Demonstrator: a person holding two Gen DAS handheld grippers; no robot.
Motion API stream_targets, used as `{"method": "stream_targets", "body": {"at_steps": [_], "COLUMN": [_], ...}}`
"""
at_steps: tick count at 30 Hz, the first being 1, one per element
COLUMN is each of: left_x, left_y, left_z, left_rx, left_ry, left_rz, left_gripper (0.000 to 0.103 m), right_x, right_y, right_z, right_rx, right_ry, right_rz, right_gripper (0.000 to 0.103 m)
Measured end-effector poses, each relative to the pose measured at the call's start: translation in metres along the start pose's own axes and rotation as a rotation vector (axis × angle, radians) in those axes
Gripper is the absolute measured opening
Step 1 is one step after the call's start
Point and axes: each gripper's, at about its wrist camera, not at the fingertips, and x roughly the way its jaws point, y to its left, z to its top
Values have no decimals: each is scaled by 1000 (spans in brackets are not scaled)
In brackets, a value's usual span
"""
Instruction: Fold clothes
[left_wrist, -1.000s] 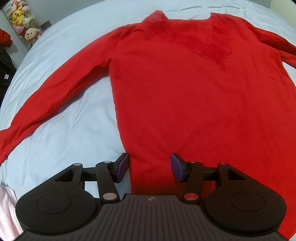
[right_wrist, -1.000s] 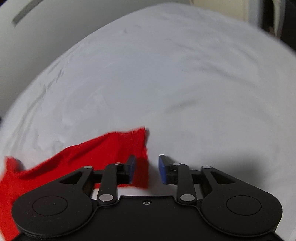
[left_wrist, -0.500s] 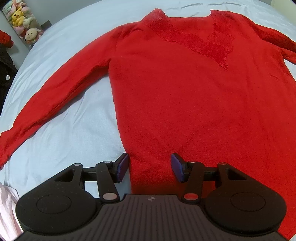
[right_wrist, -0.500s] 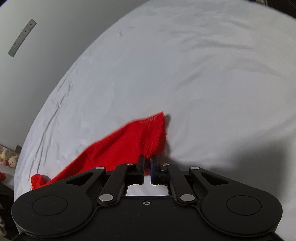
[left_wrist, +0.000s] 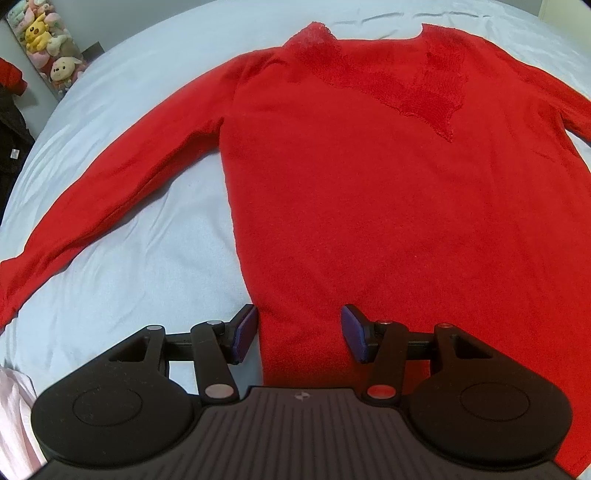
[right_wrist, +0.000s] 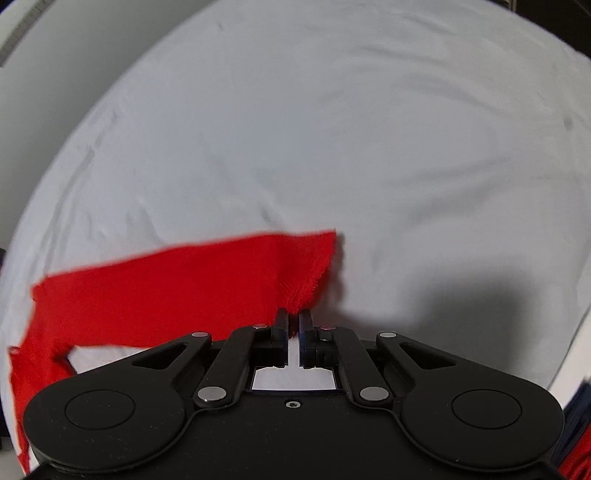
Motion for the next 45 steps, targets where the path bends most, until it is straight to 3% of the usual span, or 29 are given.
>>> {"method": "stream_targets", "body": {"at_steps": [3, 6, 9, 12, 15, 20, 26, 29, 36, 42, 45], "left_x": [-2, -5, -12, -28, -45, -62, -66, -57, -1, 46, 62], "left_y": [0, 2, 11, 31, 60, 108, 135, 138, 118, 112, 109], "left_z": [0, -2, -8, -18, -19, 3, 64, 90, 159, 191, 201], "left_rx": [5, 12, 1, -37, -91, -203, -193, -178, -101, -124, -75], "left_ry": [-3, -4, 6, -37, -94, -154, -228, -248, -243, -232, -214], "left_rz": [4, 1, -25, -32, -20, -13, 14, 1, -75, -156, -172], "left_gripper": [52, 55, 55, 55, 55, 55, 55, 54, 55, 55, 55], "right_x": [5, 0, -15, -31, -41, -32, -8, 5, 51, 91, 109], "right_y": [-3, -2, -1, -1, 4, 40, 126, 176, 295, 360, 381], "right_z": [-10, -12, -13, -20, -25, -30, -30, -30, -22, -8, 3], "right_rx": [-17, -33, -29, -50, -71, -180, -394, -518, -772, -817, -832], "right_ry": [-1, -22, -42, -74, -95, -93, -96, -140, -149, -112, -86], "right_rz": [-46, -97, -144, -162, -155, -64, 82, 153, 264, 341, 380], "right_gripper": [9, 24, 25, 31, 34, 35, 35, 35, 36, 36, 36]}}
